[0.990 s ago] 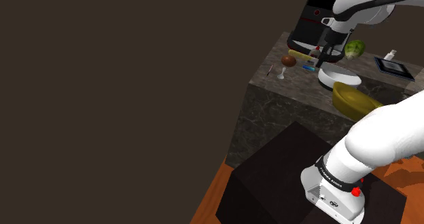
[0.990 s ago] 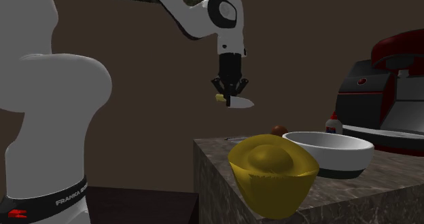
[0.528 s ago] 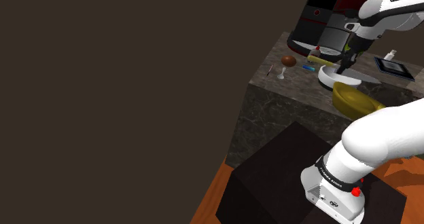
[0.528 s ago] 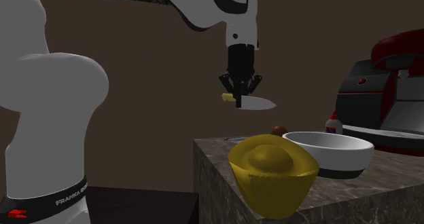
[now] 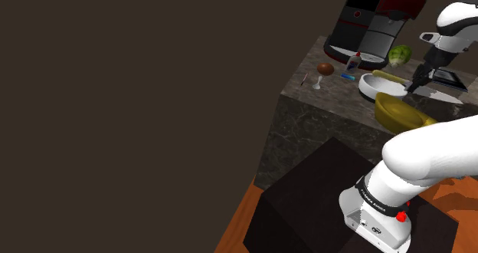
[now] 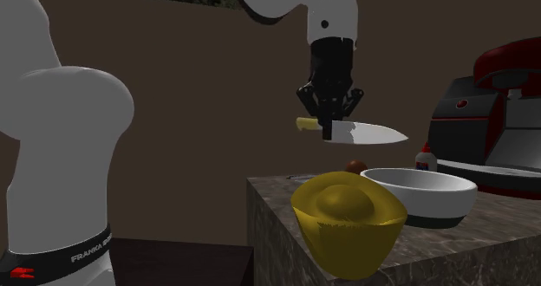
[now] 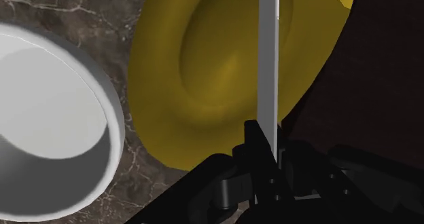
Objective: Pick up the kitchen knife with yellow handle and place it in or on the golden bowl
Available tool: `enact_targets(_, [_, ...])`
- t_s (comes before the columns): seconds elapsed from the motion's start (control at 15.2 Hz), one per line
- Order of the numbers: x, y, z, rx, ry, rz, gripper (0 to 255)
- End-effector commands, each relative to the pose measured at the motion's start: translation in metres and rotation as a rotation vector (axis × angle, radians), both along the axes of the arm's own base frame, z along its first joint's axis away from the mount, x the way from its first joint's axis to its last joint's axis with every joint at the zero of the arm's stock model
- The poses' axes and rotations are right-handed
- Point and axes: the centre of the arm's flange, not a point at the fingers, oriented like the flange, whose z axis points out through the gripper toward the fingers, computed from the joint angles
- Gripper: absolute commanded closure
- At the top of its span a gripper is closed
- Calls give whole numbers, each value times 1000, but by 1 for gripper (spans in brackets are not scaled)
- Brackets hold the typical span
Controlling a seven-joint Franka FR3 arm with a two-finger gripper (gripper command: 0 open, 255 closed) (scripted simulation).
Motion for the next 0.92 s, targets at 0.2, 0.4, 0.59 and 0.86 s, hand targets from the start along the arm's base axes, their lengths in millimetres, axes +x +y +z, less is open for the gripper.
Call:
enact_targets(0.2, [-34, -16, -10, 0, 0, 1, 255])
enact_targets(0.4, [-34, -16, -26, 0, 0, 1, 255])
enact_targets(0.59, [-34, -16, -42, 0, 0, 1, 255])
enact_targets(0.86, [-34, -16, -63, 0, 0, 1, 255])
